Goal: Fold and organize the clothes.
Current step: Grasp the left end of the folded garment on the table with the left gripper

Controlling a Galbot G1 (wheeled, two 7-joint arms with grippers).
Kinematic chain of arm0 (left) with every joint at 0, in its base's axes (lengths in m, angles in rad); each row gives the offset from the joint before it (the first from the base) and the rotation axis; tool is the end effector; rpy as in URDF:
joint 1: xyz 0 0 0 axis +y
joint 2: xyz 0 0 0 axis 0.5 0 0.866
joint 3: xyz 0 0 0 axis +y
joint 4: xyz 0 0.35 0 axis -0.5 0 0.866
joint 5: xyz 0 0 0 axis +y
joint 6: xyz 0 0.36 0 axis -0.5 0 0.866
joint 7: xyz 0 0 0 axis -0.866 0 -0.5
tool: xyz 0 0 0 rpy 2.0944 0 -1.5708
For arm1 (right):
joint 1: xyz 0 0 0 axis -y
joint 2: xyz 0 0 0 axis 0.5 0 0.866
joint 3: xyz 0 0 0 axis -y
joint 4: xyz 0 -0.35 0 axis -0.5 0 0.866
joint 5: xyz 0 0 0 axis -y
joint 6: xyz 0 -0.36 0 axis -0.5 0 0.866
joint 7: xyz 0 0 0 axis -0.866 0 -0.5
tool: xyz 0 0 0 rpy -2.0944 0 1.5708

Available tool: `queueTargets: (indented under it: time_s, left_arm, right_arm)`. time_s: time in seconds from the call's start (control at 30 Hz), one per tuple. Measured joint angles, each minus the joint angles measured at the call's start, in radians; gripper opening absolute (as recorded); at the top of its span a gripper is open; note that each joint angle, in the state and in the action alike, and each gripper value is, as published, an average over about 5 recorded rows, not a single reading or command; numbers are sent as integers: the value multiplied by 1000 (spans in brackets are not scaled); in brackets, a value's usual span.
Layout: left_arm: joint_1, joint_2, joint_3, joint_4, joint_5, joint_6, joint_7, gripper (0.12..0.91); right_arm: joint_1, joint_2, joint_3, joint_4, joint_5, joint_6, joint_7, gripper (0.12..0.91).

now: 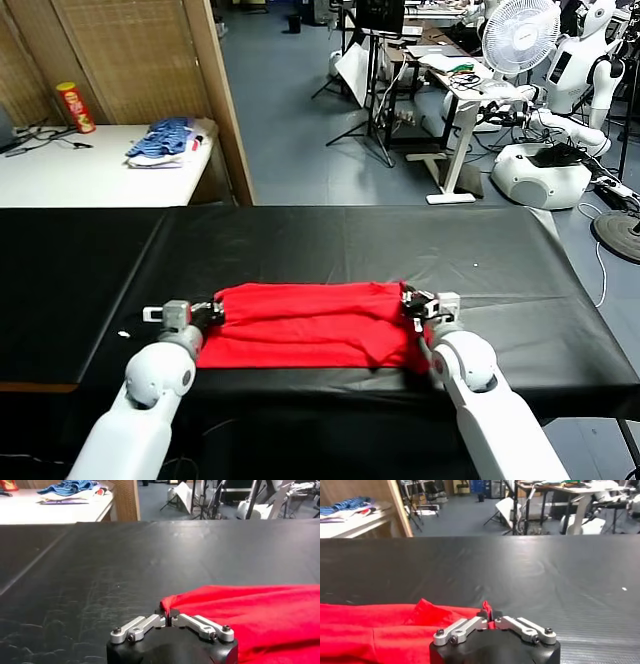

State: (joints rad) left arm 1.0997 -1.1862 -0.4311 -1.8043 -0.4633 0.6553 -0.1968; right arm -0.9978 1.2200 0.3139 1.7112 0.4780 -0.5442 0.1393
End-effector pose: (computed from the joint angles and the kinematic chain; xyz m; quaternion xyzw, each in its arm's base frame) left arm 0.3346 0.0701 -0.2773 -0.0041 -0.9650 -0.0100 0.2620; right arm 0.3634 -0.0333 -0.2893 0.0713 -0.9721 -0.0157 0.2228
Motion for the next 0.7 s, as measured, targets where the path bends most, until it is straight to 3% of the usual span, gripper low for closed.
queueTargets:
  time_s: [0.07,0.17,0.27,0.33,0.43,0.7]
  left_arm:
    - [2,5,-3,-9,-1,-1,-1,237]
    - [9,15,-13,-24,-10,1,-3,395]
    - [21,26,-25,-43,-40,9,-12,563]
    - [32,32,-35,-62,-76,20,-24,676]
    - [55,32,-56,-99,-141,38,-49,775]
    - [132,-8,-99,-155,-183,37,-64,798]
  right_arm:
    - [-9,-10,9,19,8,-3,-5,499]
    - [-26,-26,24,56,21,-10,-5,664]
    - [-42,-40,38,94,32,-19,-4,770]
    - [-52,-46,47,118,36,-22,-3,791]
    - [-69,-51,54,154,42,-24,-4,797]
    - [-98,-60,55,230,70,-31,-4,798]
